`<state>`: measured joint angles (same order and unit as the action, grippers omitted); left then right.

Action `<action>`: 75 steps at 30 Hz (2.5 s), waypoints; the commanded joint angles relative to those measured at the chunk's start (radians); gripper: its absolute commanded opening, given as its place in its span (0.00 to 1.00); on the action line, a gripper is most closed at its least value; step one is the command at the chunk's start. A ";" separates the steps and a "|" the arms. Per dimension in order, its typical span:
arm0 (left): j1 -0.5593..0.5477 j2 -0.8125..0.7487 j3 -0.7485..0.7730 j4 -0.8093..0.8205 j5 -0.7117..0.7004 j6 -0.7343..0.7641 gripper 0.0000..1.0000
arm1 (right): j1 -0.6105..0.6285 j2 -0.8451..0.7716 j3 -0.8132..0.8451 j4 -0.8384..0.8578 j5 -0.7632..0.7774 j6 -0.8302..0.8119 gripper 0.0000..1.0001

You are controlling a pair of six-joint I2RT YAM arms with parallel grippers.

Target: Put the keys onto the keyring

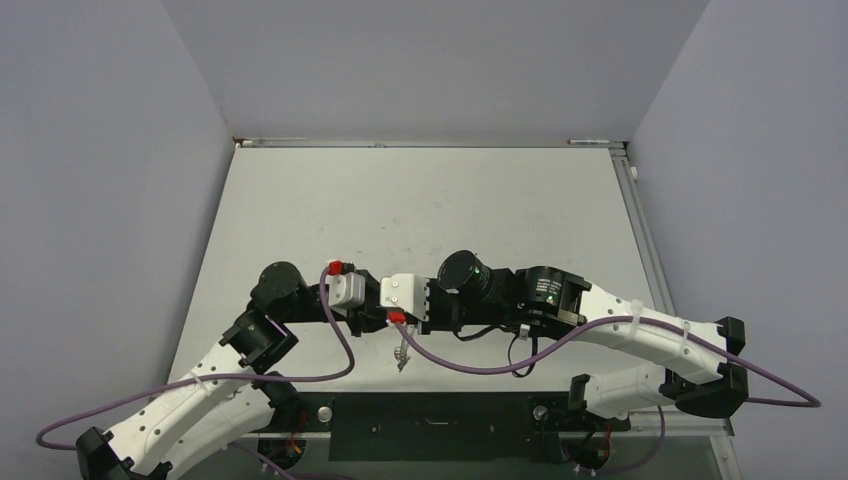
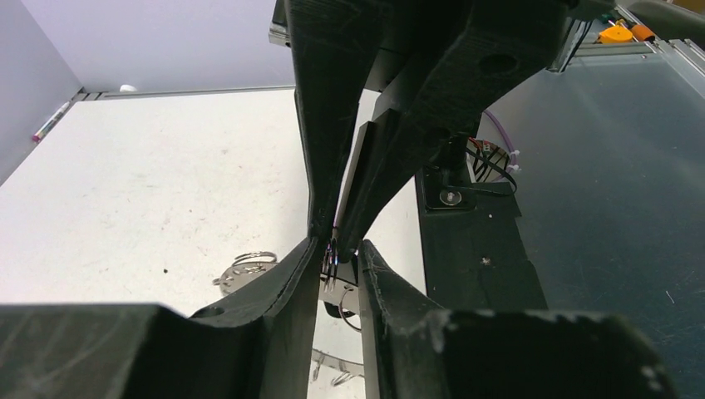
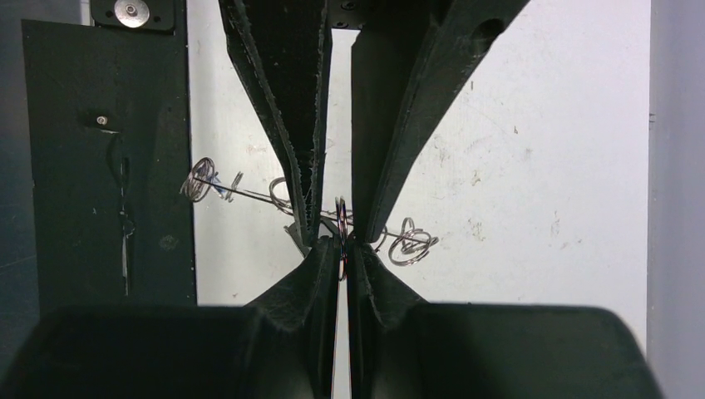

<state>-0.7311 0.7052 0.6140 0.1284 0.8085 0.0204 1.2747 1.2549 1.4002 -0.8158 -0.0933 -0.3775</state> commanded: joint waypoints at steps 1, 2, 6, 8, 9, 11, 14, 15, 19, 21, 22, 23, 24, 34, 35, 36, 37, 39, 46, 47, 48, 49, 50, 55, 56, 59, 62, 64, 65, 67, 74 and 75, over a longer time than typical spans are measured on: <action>0.004 -0.009 0.004 0.038 0.011 0.003 0.18 | -0.011 -0.004 0.004 0.063 -0.015 -0.004 0.05; 0.005 -0.008 0.004 0.034 0.008 0.006 0.16 | -0.012 -0.005 0.008 0.063 -0.018 -0.004 0.05; 0.003 -0.003 0.008 0.018 -0.001 0.018 0.15 | -0.011 -0.015 0.011 0.067 -0.028 -0.008 0.05; 0.002 -0.001 0.009 0.017 -0.007 0.020 0.12 | -0.012 -0.025 0.009 0.076 -0.037 -0.009 0.05; 0.002 0.000 0.011 0.015 -0.011 0.021 0.08 | -0.011 -0.029 0.007 0.078 -0.043 -0.009 0.05; 0.003 0.004 0.013 0.013 -0.015 0.022 0.01 | -0.011 -0.036 0.001 0.082 -0.054 -0.010 0.05; 0.002 0.008 0.019 0.010 -0.015 0.023 0.00 | -0.011 -0.051 -0.007 0.098 -0.074 -0.013 0.05; 0.002 0.006 0.021 0.008 -0.024 0.025 0.00 | -0.011 -0.056 -0.010 0.105 -0.079 -0.015 0.05; 0.008 -0.049 0.017 0.028 -0.092 0.026 0.00 | -0.011 -0.097 -0.045 0.179 -0.065 -0.003 0.14; 0.024 -0.084 -0.002 0.078 -0.102 -0.004 0.00 | -0.013 -0.117 -0.073 0.221 -0.055 0.003 0.39; 0.032 -0.097 -0.010 0.100 -0.100 -0.013 0.00 | -0.013 -0.130 -0.088 0.241 -0.044 0.008 0.47; 0.040 -0.106 -0.015 0.122 -0.094 -0.044 0.00 | -0.015 -0.145 -0.102 0.263 -0.035 0.012 0.61; 0.047 -0.111 -0.019 0.140 -0.086 -0.061 0.00 | -0.017 -0.166 -0.116 0.290 -0.013 0.015 0.67; 0.086 -0.128 -0.054 0.339 -0.003 -0.208 0.00 | -0.068 -0.422 -0.343 0.621 -0.066 0.090 0.64; 0.090 -0.128 -0.059 0.370 0.008 -0.230 0.00 | -0.075 -0.414 -0.344 0.621 -0.083 0.095 0.61; 0.095 -0.130 -0.065 0.395 0.015 -0.254 0.00 | -0.082 -0.403 -0.345 0.624 -0.103 0.102 0.59; 0.098 -0.131 -0.069 0.413 0.023 -0.267 0.00 | -0.091 -0.392 -0.343 0.630 -0.119 0.112 0.57; 0.102 -0.136 -0.073 0.433 0.030 -0.280 0.00 | -0.111 -0.369 -0.348 0.649 -0.149 0.132 0.52; 0.115 -0.161 -0.095 0.516 0.024 -0.335 0.00 | -0.165 -0.340 -0.372 0.779 -0.157 0.303 0.43; 0.118 -0.164 -0.097 0.527 0.022 -0.342 0.00 | -0.175 -0.334 -0.371 0.794 -0.146 0.340 0.43; 0.121 -0.168 -0.102 0.546 0.019 -0.350 0.00 | -0.187 -0.326 -0.368 0.801 -0.144 0.370 0.43; 0.123 -0.171 -0.108 0.565 0.013 -0.361 0.00 | -0.198 -0.317 -0.365 0.805 -0.142 0.415 0.42; 0.128 -0.175 -0.117 0.585 0.002 -0.371 0.00 | -0.205 -0.311 -0.364 0.807 -0.140 0.450 0.41; 0.146 -0.207 -0.164 0.711 -0.101 -0.464 0.00 | -0.214 -0.326 -0.395 0.894 -0.128 0.567 0.40; 0.148 -0.215 -0.172 0.733 -0.129 -0.479 0.00 | -0.216 -0.329 -0.397 0.907 -0.118 0.585 0.40; 0.148 -0.246 -0.192 0.749 -0.206 -0.496 0.00 | -0.217 -0.333 -0.402 0.935 -0.094 0.622 0.40; 0.148 -0.278 -0.245 0.828 -0.332 -0.539 0.00 | -0.218 -0.336 -0.423 0.969 -0.062 0.647 0.39; 0.147 -0.274 -0.305 0.971 -0.416 -0.590 0.00 | -0.218 -0.342 -0.444 0.997 -0.037 0.653 0.39; 0.147 -0.259 -0.338 1.050 -0.453 -0.622 0.00 | -0.218 -0.345 -0.455 1.007 -0.016 0.655 0.39; 0.145 -0.205 -0.385 1.204 -0.487 -0.660 0.00 | -0.219 -0.351 -0.477 1.031 0.019 0.666 0.38; 0.128 0.007 -0.410 1.511 -0.439 -0.686 0.00 | -0.248 -0.317 -0.487 1.107 -0.110 0.730 0.37; 0.126 0.014 -0.406 1.511 -0.435 -0.683 0.00 | -0.254 -0.306 -0.485 1.108 -0.134 0.741 0.37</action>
<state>-0.5915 0.6884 0.1719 1.3842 0.3767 -0.6300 1.0428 0.9295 0.8993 0.1886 -0.1379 0.3046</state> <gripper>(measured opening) 0.007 0.379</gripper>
